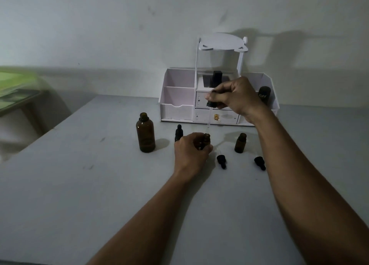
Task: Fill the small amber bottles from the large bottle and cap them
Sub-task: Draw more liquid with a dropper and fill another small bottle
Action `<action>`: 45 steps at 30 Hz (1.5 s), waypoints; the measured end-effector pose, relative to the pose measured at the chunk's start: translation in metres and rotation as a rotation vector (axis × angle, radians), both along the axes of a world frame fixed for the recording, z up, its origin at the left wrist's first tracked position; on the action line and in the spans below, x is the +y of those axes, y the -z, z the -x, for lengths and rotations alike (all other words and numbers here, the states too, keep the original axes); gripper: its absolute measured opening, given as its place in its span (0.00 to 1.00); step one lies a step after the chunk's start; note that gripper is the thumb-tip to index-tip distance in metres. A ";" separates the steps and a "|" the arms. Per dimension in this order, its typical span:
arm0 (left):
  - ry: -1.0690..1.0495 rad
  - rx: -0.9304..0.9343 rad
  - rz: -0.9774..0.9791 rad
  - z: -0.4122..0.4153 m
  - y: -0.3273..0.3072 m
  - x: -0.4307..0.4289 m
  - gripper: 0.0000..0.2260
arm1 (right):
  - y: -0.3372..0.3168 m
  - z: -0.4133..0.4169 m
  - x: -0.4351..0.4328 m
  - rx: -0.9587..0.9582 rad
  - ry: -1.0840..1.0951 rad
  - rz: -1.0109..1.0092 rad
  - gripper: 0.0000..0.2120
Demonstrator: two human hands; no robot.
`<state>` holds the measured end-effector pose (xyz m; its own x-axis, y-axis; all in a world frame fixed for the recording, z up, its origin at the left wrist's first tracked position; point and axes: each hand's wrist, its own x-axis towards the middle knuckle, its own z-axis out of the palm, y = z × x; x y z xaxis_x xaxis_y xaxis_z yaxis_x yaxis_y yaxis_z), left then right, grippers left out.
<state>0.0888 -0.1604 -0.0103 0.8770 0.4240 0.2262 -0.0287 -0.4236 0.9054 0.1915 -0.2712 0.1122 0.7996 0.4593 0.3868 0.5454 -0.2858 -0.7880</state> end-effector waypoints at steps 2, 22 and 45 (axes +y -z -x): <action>0.004 0.003 0.015 0.002 0.000 -0.001 0.17 | 0.003 0.000 0.002 -0.012 0.008 0.008 0.07; 0.010 -0.005 -0.001 0.004 -0.002 -0.002 0.19 | -0.011 0.008 -0.001 -0.162 0.003 0.052 0.08; -0.155 -0.242 0.083 0.060 -0.023 0.157 0.28 | -0.032 0.063 0.102 -0.186 -0.053 -0.506 0.02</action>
<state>0.0291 -0.0029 0.0123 0.7254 0.5742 0.3796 -0.1889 -0.3643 0.9119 0.1287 -0.1696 0.1440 0.6770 0.2166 0.7034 0.6925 0.1363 -0.7084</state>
